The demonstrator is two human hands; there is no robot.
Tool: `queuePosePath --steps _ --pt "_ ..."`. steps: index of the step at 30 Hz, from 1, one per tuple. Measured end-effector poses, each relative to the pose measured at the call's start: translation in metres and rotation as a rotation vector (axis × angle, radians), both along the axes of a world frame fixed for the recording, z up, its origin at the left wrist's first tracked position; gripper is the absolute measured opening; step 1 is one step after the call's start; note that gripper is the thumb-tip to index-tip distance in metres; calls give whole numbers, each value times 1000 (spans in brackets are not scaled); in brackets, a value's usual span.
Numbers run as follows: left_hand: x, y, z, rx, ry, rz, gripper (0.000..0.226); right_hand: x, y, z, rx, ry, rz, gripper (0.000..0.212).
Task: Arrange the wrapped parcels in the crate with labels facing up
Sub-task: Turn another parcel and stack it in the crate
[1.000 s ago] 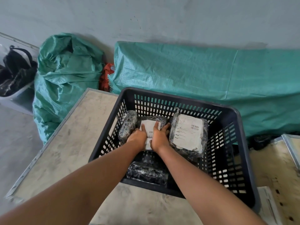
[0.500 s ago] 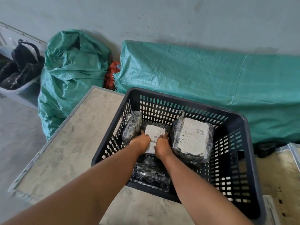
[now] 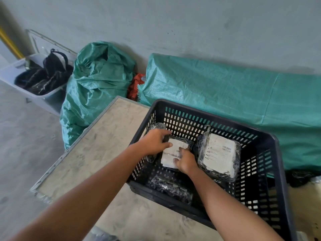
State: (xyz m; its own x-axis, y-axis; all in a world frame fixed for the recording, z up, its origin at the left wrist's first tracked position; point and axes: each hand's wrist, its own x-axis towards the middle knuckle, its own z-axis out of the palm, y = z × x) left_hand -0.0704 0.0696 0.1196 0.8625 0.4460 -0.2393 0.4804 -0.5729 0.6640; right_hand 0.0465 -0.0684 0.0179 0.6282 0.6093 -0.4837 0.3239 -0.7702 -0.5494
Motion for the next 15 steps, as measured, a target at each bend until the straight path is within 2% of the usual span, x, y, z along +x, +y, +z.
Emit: queuePosePath --steps 4,7,9,11,15 --pt "-55 13 39 -46 -326 59 45 -4 10 19 214 -26 -52 56" --pt "-89 23 45 183 -453 70 36 -16 32 33 302 -23 -6 55" --pt "-102 26 38 293 -361 96 46 -28 45 38 351 27 67 61" --pt "-108 24 30 226 -213 149 61 -40 55 38 368 88 153 66" --pt "-109 16 13 117 -141 139 70 -58 55 28 322 62 224 78"
